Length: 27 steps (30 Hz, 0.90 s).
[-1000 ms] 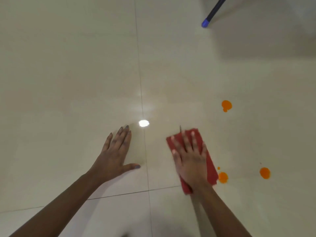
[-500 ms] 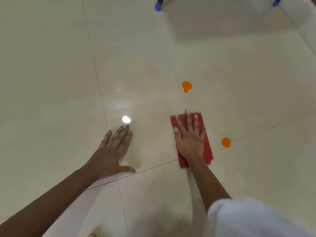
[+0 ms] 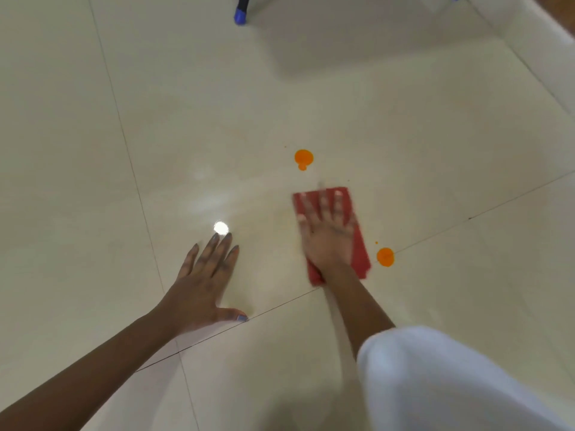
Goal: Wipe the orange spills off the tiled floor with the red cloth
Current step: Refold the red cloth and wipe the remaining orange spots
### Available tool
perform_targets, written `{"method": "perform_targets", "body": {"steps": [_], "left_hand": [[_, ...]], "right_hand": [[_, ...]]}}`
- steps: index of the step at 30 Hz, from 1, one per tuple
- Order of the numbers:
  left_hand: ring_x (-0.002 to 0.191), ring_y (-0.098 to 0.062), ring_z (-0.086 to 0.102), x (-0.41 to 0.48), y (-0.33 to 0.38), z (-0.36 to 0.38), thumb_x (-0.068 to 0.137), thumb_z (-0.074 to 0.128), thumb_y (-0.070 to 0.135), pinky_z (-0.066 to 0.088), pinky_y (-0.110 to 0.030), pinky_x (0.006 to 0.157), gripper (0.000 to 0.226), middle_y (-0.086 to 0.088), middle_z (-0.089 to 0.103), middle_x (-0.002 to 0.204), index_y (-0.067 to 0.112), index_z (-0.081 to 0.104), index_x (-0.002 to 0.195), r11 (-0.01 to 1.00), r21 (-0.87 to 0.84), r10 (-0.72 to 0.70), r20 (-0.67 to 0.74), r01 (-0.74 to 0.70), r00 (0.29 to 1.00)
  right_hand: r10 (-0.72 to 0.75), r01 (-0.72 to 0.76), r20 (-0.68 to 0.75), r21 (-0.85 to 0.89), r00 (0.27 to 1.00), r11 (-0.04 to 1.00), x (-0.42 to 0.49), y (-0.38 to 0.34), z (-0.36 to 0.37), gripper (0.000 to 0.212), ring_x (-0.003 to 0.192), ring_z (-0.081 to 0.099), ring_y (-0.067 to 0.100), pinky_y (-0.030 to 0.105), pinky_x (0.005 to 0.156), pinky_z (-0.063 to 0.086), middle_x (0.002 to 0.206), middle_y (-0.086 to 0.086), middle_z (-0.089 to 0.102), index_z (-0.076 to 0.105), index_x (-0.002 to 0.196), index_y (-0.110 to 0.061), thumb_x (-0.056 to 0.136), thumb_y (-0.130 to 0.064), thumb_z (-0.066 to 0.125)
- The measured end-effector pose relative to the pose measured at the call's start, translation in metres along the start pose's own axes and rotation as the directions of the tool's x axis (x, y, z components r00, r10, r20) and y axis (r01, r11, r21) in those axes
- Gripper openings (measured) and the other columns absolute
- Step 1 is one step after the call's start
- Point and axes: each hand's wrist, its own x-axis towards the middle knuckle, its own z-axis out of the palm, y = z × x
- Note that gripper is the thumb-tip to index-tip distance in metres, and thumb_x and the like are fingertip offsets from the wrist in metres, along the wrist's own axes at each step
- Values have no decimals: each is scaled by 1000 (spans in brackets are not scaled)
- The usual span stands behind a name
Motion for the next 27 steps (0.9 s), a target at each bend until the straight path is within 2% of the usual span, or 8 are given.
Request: {"method": "perform_targets", "body": {"steps": [3, 5, 10, 13, 16, 20, 23, 27], "left_hand": [[141, -26, 0, 1, 1, -3, 69, 30, 88, 1, -44, 111, 112, -13, 11, 154, 7, 21, 145, 1000, -4, -3, 17, 3, 1000], [142, -26, 0, 1, 3, -7, 69, 32, 87, -2, -43, 111, 111, -12, 9, 154, 7, 19, 145, 1000, -9, -9, 44, 9, 999], [141, -27, -2, 2, 3, -11, 69, 32, 87, -3, -41, 110, 112, -6, -6, 156, 8, 15, 145, 999, 21, -33, 135, 30, 990], [140, -27, -6, 4, 6, -17, 68, 23, 90, 3, -44, 109, 115, -8, -7, 155, 4, 17, 144, 995, 77, -79, 211, 64, 974], [133, -20, -34, 9, 19, -31, 52, 5, 97, 1, -47, 111, 129, -11, -22, 151, 5, -13, 140, 983, 146, -149, 283, 111, 948], [135, -31, -28, 19, 35, -43, 72, 43, 78, 0, -46, 113, 119, -12, -33, 147, 6, -21, 141, 955, 216, -279, 423, 203, 862], [132, -33, -32, 23, 39, -37, 70, 48, 76, -6, -48, 111, 123, -11, -41, 140, 5, -28, 136, 958, 155, -285, 399, 242, 872], [127, -29, -42, 29, 28, -24, 44, 34, 93, -18, -46, 109, 139, -7, -52, 134, 11, -34, 134, 985, 43, -172, 292, 167, 941]], "right_hand": [[-293, 294, -19, 23, 956, 956, -38, -48, 11, 49, 145, 4, 27, 56, 113, 9, 157, -2, 16, 20, 145, -41, 96, -43, 23], [-353, 358, -90, 51, 931, 932, -83, -38, 21, 48, 144, 13, 25, 54, 113, 12, 155, -4, 24, 28, 142, -42, 94, -41, 34], [56, -37, -146, 123, 988, 992, -101, 7, 26, 47, 140, 27, 27, 58, 107, 25, 151, -2, 34, 38, 139, -38, 92, -42, 32], [47, -34, -79, 150, 996, 988, -100, 0, 19, 47, 139, 29, 27, 58, 106, 24, 150, -1, 36, 40, 138, -37, 92, -42, 31], [46, -41, -27, 173, 999, 984, -101, 2, 13, 48, 138, 31, 29, 60, 104, 26, 148, 0, 38, 41, 137, -37, 91, -42, 32], [63, -63, 3, 156, 998, 986, -97, 2, 12, 49, 136, 34, 31, 62, 101, 31, 147, 2, 40, 42, 137, -36, 90, -43, 30], [43, -45, 17, 140, 999, 989, -100, 2, 12, 50, 136, 33, 32, 62, 101, 31, 148, 3, 39, 41, 138, -35, 90, -42, 31], [58, -52, -39, 133, 998, 990, -96, 1, 17, 50, 137, 32, 30, 61, 103, 29, 148, 2, 38, 38, 139, -36, 90, -42, 31]]}}
